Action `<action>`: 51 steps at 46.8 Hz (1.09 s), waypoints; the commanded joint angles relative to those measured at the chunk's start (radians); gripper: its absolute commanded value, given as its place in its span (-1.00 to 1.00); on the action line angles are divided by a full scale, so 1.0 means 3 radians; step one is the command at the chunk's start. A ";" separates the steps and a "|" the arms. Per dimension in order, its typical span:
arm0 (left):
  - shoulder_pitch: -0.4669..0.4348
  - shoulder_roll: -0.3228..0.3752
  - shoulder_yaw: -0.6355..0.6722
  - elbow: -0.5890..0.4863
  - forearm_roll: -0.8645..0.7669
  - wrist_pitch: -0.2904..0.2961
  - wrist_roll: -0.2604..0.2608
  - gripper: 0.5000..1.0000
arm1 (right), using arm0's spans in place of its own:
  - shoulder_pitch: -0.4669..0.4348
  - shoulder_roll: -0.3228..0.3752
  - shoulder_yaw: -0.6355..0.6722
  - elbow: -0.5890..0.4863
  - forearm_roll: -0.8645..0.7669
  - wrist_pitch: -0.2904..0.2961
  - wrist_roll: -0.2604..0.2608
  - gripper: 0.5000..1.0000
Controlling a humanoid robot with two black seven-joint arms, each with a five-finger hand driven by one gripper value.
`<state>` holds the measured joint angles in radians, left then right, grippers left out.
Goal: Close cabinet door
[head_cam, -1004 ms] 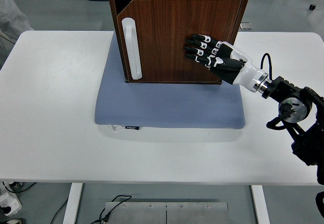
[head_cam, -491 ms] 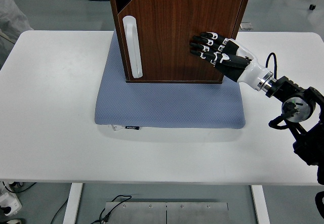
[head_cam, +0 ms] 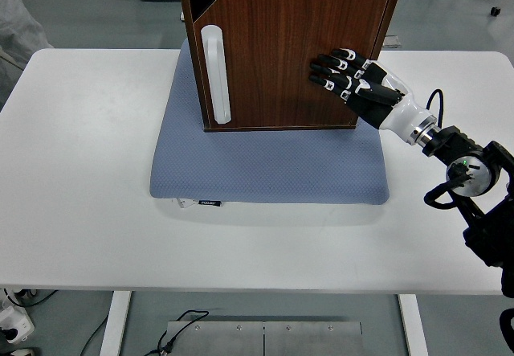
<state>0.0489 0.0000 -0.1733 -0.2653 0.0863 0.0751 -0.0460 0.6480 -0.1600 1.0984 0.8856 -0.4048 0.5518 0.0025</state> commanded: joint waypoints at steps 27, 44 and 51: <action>-0.0040 0.0000 0.0000 0.0000 0.0004 0.0000 0.0000 1.00 | -0.0283 -0.0402 -0.0200 0.0530 -0.0036 0.0197 -0.0034 1.00; -0.0045 0.0000 0.0000 0.0000 0.0004 0.0000 0.0000 1.00 | -0.0697 -0.0678 -0.0108 0.0862 -0.0036 0.0197 -0.0029 1.00; -0.0045 0.0000 0.0005 0.0000 0.0004 0.0000 0.0000 1.00 | -0.0892 -0.0724 0.0087 0.0888 -0.0036 0.0197 -0.0029 1.00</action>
<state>0.0354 0.0000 -0.1734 -0.2654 0.0876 0.0752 -0.0461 0.4027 -0.3731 1.1010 1.1514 -0.4159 0.6109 -0.0057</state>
